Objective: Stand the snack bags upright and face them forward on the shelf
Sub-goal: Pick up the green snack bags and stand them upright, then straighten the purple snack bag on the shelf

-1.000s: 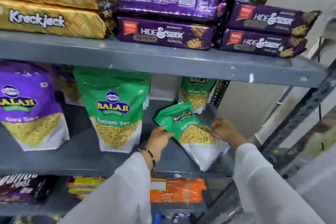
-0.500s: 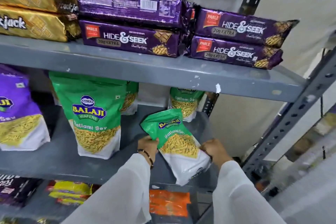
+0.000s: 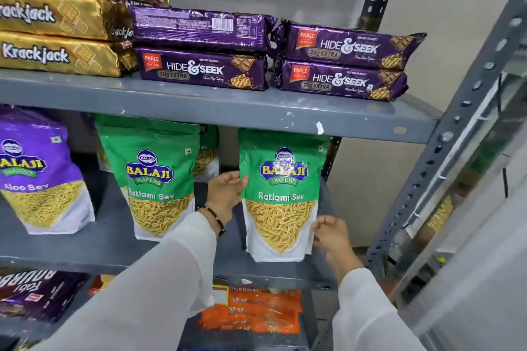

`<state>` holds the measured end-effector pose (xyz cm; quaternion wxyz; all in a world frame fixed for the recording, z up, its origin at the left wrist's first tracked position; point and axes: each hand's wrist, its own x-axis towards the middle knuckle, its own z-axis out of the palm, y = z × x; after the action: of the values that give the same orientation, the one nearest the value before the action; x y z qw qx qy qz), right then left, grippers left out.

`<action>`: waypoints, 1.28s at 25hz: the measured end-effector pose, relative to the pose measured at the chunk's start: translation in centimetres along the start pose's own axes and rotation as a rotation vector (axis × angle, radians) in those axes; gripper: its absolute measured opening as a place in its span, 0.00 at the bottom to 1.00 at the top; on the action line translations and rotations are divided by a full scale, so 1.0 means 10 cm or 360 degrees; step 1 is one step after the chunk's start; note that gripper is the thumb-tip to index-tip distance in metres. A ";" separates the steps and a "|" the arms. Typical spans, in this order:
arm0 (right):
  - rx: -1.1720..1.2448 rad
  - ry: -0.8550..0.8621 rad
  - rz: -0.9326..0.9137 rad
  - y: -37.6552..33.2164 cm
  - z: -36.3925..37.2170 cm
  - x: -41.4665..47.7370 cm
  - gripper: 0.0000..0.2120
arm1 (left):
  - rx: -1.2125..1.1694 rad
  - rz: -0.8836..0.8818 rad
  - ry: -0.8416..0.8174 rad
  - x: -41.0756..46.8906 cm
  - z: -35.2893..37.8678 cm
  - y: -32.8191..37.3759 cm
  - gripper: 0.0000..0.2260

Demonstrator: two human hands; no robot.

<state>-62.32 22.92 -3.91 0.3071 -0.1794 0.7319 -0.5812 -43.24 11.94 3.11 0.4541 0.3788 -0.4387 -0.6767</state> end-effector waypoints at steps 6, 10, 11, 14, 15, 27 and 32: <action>0.0013 0.0043 -0.0019 0.05 -0.02 -0.01 0.20 | 0.0026 0.0043 0.0043 0.00 0.04 -0.05 0.10; 0.0082 0.0064 -0.0063 0.10 0.02 0.04 0.18 | 0.0076 0.0163 -0.0030 0.06 0.05 -0.08 0.10; 0.0108 0.0076 -0.0081 0.13 0.02 0.08 0.18 | 0.0097 0.0187 -0.0062 0.07 0.05 -0.11 0.10; 0.0188 0.0078 -0.0088 0.19 0.03 0.18 0.17 | 0.0162 0.0213 -0.0143 0.08 0.05 -0.18 0.07; 0.0223 0.0067 -0.0084 0.19 0.03 0.19 0.16 | 0.0174 0.0211 -0.0178 0.07 0.05 -0.20 0.05; 0.1209 0.0230 -0.0210 0.17 0.42 -0.88 0.13 | 0.0516 0.0449 -0.0253 -0.34 -0.64 -0.13 0.10; 0.1468 -0.0352 -0.0165 0.09 1.47 -1.48 0.15 | 0.0342 0.0319 -0.0225 -0.42 -2.05 0.17 0.08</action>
<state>-41.54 21.43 -3.21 0.4014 -0.1214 0.3505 -0.8375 -22.87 10.51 -1.56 0.4442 0.3311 -0.5751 -0.6020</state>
